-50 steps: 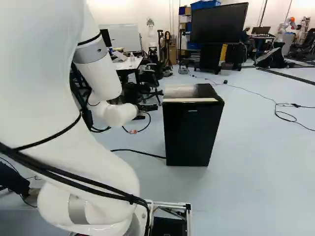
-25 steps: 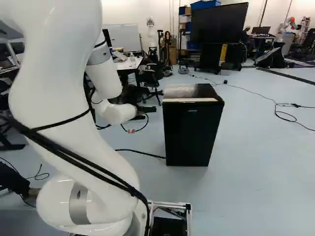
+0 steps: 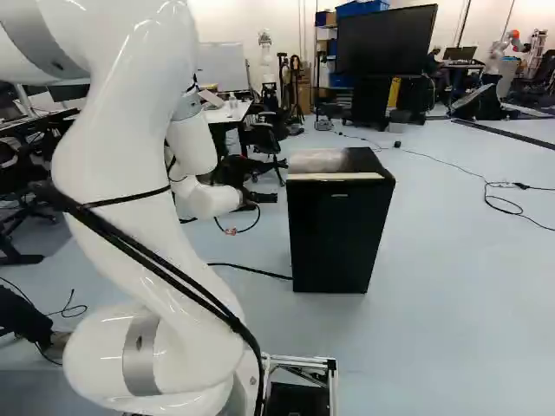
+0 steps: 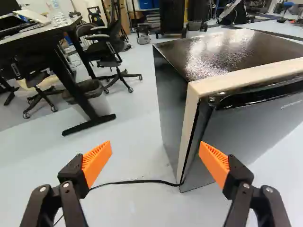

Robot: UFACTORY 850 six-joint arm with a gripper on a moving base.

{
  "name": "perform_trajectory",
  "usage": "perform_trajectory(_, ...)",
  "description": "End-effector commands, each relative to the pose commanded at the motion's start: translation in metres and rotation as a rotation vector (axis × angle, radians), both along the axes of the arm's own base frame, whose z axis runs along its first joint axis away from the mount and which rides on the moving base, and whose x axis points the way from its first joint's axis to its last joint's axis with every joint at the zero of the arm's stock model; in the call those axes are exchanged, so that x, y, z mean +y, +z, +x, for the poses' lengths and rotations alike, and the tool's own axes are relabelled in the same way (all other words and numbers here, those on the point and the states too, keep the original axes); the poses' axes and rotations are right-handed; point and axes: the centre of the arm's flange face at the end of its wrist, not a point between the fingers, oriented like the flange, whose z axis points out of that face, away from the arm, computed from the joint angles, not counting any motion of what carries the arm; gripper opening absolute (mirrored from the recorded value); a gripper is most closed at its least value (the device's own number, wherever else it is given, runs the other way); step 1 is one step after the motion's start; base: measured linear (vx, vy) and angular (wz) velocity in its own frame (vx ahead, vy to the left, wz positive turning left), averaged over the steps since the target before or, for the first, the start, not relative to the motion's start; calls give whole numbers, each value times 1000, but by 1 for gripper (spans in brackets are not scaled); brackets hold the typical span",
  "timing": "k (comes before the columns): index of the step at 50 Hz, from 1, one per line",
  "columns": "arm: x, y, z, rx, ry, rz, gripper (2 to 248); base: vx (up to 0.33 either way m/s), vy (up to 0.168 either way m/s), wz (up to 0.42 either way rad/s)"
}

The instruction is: Open the fridge door

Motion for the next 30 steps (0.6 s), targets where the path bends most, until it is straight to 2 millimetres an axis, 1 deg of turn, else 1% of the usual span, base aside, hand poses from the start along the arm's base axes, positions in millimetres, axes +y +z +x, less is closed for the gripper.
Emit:
perform_trajectory(10, -2, -11, 8, 2, -63, 5, 247, 0, 0, 0)
perform_trajectory(30, -10, -32, 17, 3, -198, 6, 247, 0, 0, 0)
